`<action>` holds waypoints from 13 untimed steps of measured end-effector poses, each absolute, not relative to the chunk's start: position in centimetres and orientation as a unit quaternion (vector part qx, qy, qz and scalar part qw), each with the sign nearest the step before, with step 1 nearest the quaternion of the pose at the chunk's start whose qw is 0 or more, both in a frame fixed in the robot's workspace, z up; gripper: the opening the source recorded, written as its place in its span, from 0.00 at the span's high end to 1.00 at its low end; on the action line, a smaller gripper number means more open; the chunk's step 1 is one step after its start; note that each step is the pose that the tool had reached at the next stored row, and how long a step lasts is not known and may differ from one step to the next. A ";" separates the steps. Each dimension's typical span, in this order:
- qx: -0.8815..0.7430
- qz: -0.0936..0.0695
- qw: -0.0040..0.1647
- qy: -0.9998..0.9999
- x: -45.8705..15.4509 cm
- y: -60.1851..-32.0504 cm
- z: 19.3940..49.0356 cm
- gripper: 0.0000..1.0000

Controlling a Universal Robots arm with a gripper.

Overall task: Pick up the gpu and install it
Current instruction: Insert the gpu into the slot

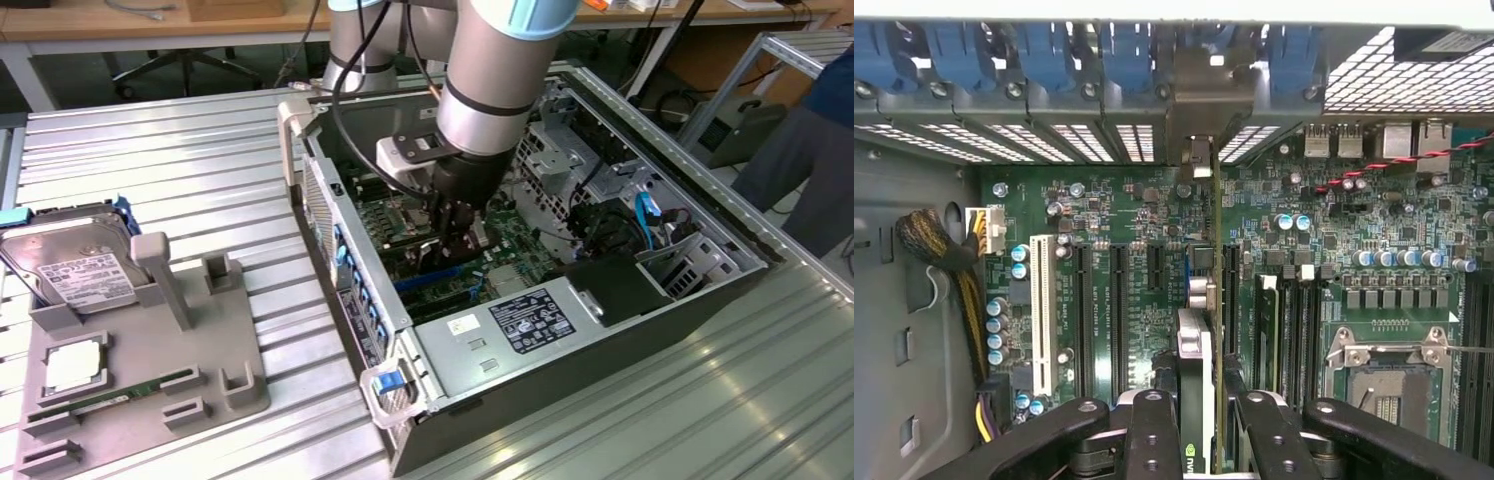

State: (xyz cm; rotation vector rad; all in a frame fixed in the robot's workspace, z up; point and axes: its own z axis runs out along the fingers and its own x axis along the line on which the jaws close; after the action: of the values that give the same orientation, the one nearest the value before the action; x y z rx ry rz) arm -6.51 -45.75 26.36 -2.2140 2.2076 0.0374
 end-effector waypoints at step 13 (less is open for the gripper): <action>-0.708 0.011 0.008 0.706 -6.6 -45.7 26.3 0.73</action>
State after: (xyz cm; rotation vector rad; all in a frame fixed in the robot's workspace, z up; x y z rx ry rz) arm -6.59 -45.74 26.34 -2.2134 2.2069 0.0356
